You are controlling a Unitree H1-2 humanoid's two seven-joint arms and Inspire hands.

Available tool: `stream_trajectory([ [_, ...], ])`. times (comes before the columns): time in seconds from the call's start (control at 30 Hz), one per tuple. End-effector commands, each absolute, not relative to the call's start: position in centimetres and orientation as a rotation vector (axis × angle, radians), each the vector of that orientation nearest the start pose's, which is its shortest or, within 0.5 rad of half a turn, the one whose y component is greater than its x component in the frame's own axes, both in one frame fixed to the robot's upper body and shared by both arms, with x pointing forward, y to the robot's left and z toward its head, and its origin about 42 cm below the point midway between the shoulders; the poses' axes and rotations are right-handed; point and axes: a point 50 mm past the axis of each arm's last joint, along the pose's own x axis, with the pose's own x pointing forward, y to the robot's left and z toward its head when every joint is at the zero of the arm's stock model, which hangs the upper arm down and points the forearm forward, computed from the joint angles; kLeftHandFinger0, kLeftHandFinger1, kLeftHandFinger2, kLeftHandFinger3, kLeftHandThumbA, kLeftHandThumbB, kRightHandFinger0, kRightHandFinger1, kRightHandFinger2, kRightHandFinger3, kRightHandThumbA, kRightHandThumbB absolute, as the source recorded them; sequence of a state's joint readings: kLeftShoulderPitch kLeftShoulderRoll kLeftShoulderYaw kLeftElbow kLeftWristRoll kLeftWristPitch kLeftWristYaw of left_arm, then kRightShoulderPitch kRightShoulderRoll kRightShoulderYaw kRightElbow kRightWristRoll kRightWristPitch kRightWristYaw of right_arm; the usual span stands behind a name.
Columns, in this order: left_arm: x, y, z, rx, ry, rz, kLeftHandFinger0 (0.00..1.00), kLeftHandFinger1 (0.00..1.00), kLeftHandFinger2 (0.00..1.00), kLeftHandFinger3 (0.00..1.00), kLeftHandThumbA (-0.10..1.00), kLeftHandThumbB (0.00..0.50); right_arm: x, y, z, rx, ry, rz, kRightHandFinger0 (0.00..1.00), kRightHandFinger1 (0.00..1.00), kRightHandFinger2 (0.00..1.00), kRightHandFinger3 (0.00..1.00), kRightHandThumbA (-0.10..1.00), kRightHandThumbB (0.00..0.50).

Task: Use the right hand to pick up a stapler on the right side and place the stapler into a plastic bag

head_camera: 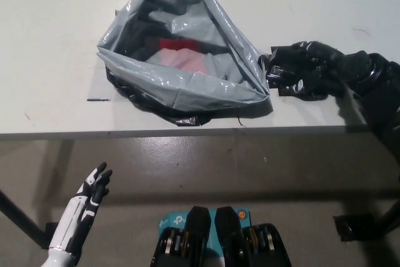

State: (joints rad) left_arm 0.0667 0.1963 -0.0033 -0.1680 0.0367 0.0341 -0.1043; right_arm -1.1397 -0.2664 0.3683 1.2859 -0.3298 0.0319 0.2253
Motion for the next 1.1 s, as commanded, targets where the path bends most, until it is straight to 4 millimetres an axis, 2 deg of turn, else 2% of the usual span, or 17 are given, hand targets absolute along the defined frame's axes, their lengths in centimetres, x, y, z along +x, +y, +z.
stream_trajectory([
  [0.0,27.0,26.6,13.8,0.257,-0.101,-0.143,1.0,1.0,1.0,1.0,0.95,0.124,58.2,-22.4,27.2,-0.958,-0.027,0.108,0.0,0.05,0.27,0.33,0.24,0.179],
  [0.03,27.1,26.7,13.8,0.26,-0.1,-0.147,1.0,1.0,1.0,1.0,0.96,0.123,58.2,-22.5,27.2,-0.941,-0.037,0.103,0.0,0.13,0.39,0.47,0.23,0.172],
  [0.1,27.2,26.7,13.8,0.259,-0.103,-0.15,1.0,1.0,1.0,1.0,0.96,0.116,58.1,-22.7,27.0,-0.938,-0.04,0.095,0.0,0.19,0.46,0.57,0.26,0.192],
  [0.2,27.3,26.6,13.8,0.253,-0.102,-0.152,1.0,1.0,1.0,1.0,0.95,0.119,58.0,-23.2,26.8,-0.931,-0.034,0.08,0.0,0.26,0.53,0.63,0.31,0.196],
  [0.53,27.8,26.6,14.0,0.271,-0.112,-0.155,1.0,1.0,1.0,1.0,0.98,0.109,57.8,-24.4,26.4,-0.857,-0.038,0.047,0.0,0.29,0.58,0.63,0.32,0.183],
  [0.63,27.7,26.6,14.0,0.275,-0.114,-0.153,1.0,1.0,1.0,1.0,0.99,0.105,57.9,-24.4,26.4,-0.759,-0.036,0.028,0.0,0.34,0.62,0.61,0.3,0.188],
  [0.67,27.7,26.7,14.0,0.269,-0.113,-0.154,1.0,1.0,1.0,1.0,0.99,0.099,57.9,-24.4,26.5,-0.698,-0.027,0.019,0.05,0.41,0.67,0.59,0.35,0.161],
  [0.7,27.7,26.7,14.0,0.268,-0.114,-0.154,1.0,1.0,1.0,1.0,0.99,0.097,57.9,-24.4,26.6,-0.636,-0.016,0.006,0.06,0.43,0.68,0.55,0.31,0.188],
  [0.73,27.7,26.6,13.9,0.268,-0.113,-0.152,1.0,1.0,1.0,1.0,0.99,0.098,58.2,-24.4,27.0,-0.421,0.031,-0.021,0.1,0.49,0.7,0.52,0.23,0.207],
  [0.77,27.7,26.6,13.9,0.269,-0.112,-0.151,1.0,1.0,1.0,1.0,0.99,0.099,58.3,-24.4,27.3,-0.276,0.053,-0.026,0.12,0.51,0.71,0.51,0.21,0.209],
  [0.83,27.8,26.7,13.9,0.268,-0.112,-0.151,1.0,1.0,1.0,1.0,0.99,0.101,58.5,-24.3,27.8,-0.128,0.059,-0.043,0.09,0.43,0.65,0.47,0.2,0.234],
  [0.87,27.8,26.6,13.9,0.274,-0.112,-0.151,1.0,1.0,1.0,1.0,0.99,0.1,58.8,-24.1,28.6,0.08,0.072,-0.06,0.03,0.34,0.58,0.65,0.16,0.259],
  [0.9,27.8,26.6,13.9,0.279,-0.112,-0.148,1.0,1.0,1.0,1.0,0.99,0.1,59.0,-23.9,29.1,0.172,0.078,-0.063,0.01,0.3,0.55,0.64,0.15,0.262],
  [0.97,27.8,26.6,13.9,0.273,-0.111,-0.149,1.0,1.0,1.0,1.0,0.99,0.099,59.2,-23.7,29.9,0.269,0.086,-0.066,0.0,0.2,0.52,0.52,0.16,0.248],
  [1.0,27.8,26.7,13.8,0.273,-0.108,-0.149,1.0,1.0,1.0,1.0,0.99,0.099,59.4,-23.4,30.7,0.334,0.079,-0.053,0.0,0.19,0.53,0.38,0.19,0.23],
  [1.03,27.7,26.7,13.8,0.274,-0.107,-0.149,1.0,1.0,1.0,1.0,0.99,0.099,59.4,-23.3,30.9,0.347,0.075,-0.048,0.0,0.18,0.53,0.36,0.2,0.229],
  [1.07,27.7,26.7,13.7,0.268,-0.103,-0.149,1.0,1.0,1.0,1.0,0.99,0.099,59.5,-23.2,31.3,0.372,0.067,-0.036,0.0,0.18,0.53,0.26,0.19,0.213],
])
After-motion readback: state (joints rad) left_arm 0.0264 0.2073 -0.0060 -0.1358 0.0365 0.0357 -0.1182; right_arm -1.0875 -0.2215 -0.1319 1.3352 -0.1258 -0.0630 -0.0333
